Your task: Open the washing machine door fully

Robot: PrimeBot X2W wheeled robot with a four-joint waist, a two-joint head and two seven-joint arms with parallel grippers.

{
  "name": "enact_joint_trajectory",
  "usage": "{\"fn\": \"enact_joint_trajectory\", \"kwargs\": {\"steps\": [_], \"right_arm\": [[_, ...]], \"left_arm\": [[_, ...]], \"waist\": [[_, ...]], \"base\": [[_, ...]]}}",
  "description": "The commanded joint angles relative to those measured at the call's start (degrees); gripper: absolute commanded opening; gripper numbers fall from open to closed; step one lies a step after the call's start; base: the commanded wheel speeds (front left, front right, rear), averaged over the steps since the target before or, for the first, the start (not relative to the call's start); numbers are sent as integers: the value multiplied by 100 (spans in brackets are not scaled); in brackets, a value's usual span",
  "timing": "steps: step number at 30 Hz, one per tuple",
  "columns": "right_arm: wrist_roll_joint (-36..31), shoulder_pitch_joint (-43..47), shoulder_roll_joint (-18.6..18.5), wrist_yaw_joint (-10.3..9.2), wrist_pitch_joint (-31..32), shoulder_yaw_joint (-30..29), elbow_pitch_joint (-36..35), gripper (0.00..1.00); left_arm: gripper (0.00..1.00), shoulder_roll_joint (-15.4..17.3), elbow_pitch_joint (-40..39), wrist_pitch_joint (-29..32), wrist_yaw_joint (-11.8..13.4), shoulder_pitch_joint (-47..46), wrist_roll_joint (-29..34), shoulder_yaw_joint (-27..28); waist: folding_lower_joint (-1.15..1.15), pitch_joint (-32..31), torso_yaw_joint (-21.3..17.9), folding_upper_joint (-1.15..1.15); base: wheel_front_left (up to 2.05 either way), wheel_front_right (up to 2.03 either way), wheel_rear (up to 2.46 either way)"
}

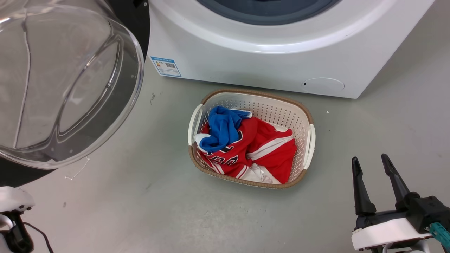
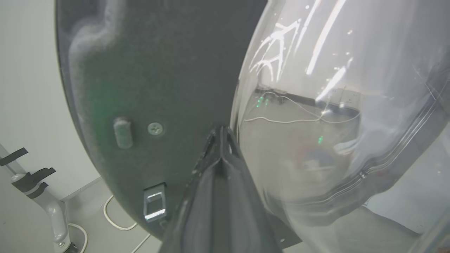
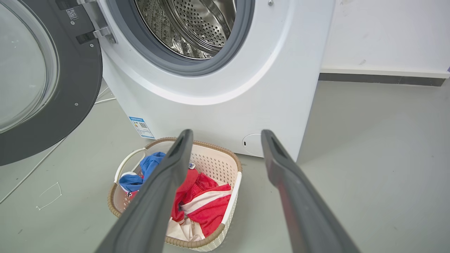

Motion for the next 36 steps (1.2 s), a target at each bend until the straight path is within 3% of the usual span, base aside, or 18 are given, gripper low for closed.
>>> {"fn": "enact_joint_trajectory", "kwargs": {"steps": [1, 20, 36], "right_arm": [[26, -37, 9, -1, -10, -3, 14, 100], [373, 356, 9, -1, -9, 79, 92, 100], [444, 775, 9, -1, -9, -118, -337, 100]], "left_arm": [[0, 8, -56, 15, -18, 30, 48, 14], [0, -249, -995, 15, -289, 956, 490, -470], [0, -544, -2130, 15, -437, 1937, 546, -1849]], "waist": [[-1, -43, -4, 0], [-1, -1174, -23, 0], [-1, -1896, -258, 0]], "base": [[0, 0, 0], [0, 0, 0], [0, 0, 0]]}}
